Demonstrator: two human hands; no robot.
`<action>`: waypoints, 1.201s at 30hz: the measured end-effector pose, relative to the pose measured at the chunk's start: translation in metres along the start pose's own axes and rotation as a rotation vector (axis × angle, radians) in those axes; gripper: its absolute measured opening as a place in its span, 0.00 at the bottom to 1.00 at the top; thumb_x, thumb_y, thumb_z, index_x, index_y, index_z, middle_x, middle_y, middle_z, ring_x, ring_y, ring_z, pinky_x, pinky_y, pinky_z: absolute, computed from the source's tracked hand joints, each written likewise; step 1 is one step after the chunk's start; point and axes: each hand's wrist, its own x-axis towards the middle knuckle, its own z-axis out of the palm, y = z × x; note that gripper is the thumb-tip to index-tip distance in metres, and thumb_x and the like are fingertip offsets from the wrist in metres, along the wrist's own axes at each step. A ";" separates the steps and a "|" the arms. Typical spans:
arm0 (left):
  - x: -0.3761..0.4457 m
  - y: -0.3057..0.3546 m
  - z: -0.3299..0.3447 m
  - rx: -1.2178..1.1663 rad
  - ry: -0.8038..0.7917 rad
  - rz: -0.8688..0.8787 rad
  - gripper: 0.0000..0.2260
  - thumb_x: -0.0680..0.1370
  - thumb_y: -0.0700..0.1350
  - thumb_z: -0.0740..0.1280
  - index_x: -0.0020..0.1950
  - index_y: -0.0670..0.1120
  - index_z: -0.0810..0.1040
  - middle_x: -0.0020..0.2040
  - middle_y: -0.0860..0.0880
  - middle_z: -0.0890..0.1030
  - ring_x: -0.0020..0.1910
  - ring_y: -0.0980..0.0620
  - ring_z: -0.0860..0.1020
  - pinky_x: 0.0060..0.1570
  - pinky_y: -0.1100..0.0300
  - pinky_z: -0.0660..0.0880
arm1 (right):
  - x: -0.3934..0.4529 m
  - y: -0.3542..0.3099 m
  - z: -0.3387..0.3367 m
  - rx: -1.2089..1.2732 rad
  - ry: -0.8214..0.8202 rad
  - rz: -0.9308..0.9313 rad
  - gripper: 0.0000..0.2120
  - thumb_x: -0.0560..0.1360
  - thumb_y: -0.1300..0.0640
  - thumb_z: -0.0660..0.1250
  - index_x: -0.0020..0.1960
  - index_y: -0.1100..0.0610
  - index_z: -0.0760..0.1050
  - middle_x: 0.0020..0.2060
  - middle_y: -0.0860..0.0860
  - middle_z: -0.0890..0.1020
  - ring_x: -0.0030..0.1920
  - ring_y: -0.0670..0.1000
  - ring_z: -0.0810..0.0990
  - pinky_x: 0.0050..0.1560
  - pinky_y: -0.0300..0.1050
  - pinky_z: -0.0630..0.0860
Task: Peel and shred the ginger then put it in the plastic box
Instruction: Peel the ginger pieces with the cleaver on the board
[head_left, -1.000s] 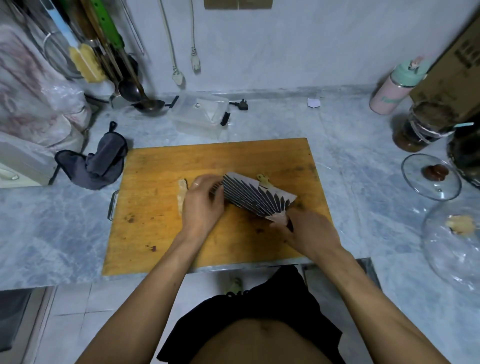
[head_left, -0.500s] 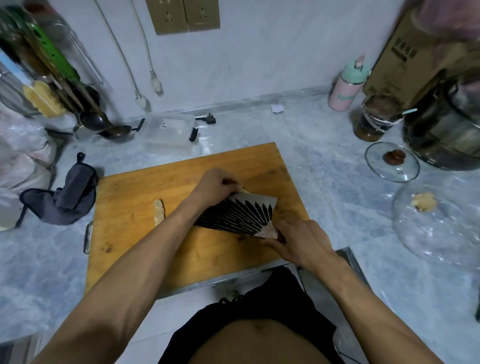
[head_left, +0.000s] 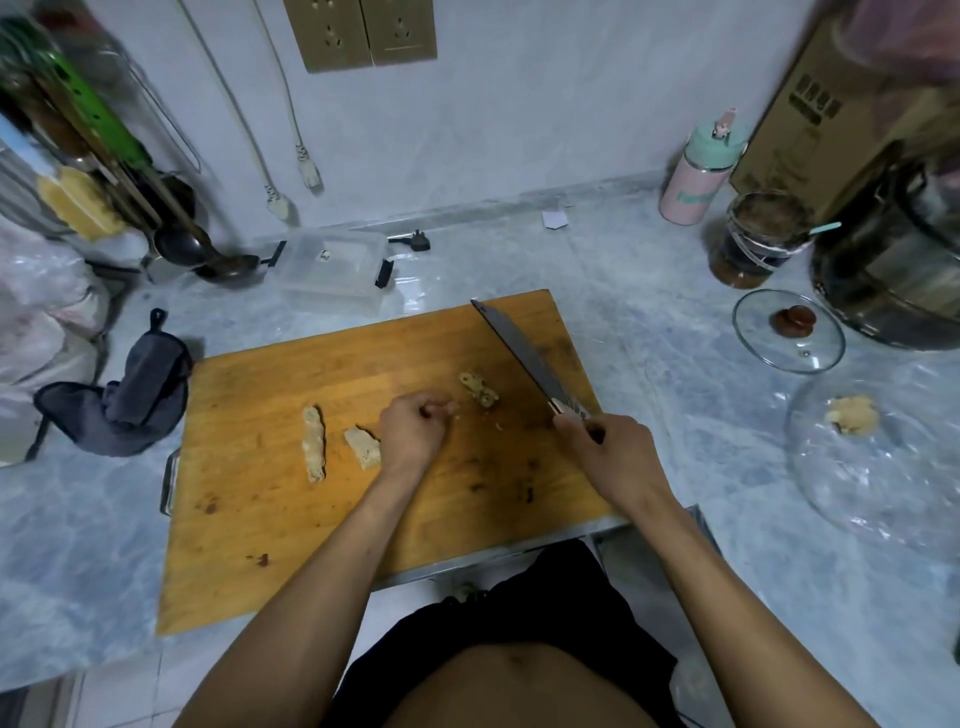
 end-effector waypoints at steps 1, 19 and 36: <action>0.002 0.003 0.004 0.022 -0.029 0.009 0.07 0.78 0.41 0.70 0.54 0.43 0.86 0.53 0.47 0.85 0.51 0.55 0.79 0.46 0.73 0.66 | 0.000 0.000 0.000 0.052 -0.002 0.002 0.28 0.78 0.37 0.63 0.31 0.56 0.62 0.25 0.53 0.66 0.26 0.49 0.63 0.29 0.45 0.58; -0.052 -0.043 -0.035 0.092 0.319 -0.188 0.16 0.77 0.39 0.68 0.64 0.41 0.79 0.63 0.40 0.75 0.62 0.43 0.73 0.64 0.60 0.68 | -0.013 -0.051 0.070 0.376 -0.570 0.143 0.29 0.80 0.32 0.51 0.39 0.56 0.73 0.29 0.50 0.74 0.26 0.47 0.71 0.30 0.42 0.70; -0.046 -0.055 -0.032 0.047 0.284 -0.118 0.14 0.77 0.36 0.67 0.62 0.40 0.78 0.60 0.41 0.79 0.60 0.44 0.76 0.59 0.66 0.66 | -0.002 -0.031 0.044 0.297 -0.366 0.105 0.30 0.78 0.30 0.53 0.36 0.53 0.73 0.27 0.49 0.75 0.26 0.47 0.73 0.32 0.43 0.69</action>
